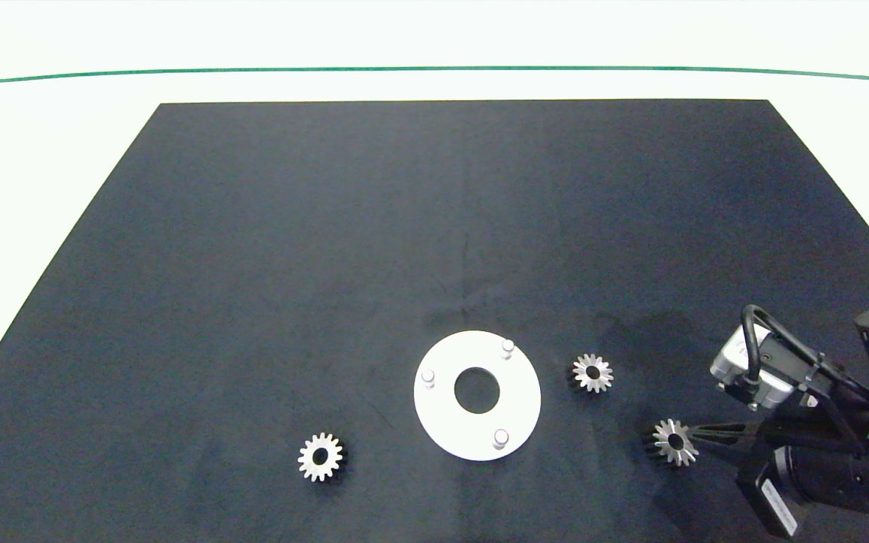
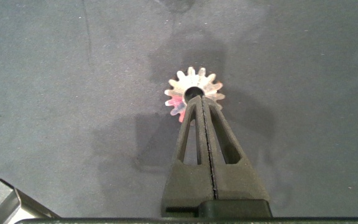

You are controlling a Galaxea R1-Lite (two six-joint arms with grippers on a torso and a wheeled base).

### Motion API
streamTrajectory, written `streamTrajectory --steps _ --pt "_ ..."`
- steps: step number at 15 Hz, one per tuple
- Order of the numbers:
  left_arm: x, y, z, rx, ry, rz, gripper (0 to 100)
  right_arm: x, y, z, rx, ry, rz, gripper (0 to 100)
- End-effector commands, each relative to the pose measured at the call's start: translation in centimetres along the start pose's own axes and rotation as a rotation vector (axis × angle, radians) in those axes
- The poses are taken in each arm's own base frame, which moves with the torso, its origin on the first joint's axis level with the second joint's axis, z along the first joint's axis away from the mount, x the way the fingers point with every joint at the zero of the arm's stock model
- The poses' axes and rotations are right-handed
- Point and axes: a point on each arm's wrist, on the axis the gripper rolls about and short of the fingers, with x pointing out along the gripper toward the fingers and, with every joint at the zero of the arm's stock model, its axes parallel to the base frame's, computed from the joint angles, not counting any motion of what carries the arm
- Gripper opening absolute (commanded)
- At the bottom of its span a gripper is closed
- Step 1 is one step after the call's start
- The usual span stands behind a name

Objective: Install three planetary gears onto the carrier pins

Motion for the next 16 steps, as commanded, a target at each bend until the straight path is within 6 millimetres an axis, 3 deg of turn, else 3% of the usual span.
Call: streamTrajectory --steps 1,16 --pt "0.0 0.0 0.0 0.002 0.001 -0.002 100 -0.1 0.0 0.0 -0.002 0.000 -0.003 100" --pt "-0.1 0.0 0.0 0.000 -0.004 -0.003 100 2.4 0.2 0.0 -0.001 0.062 0.024 100"
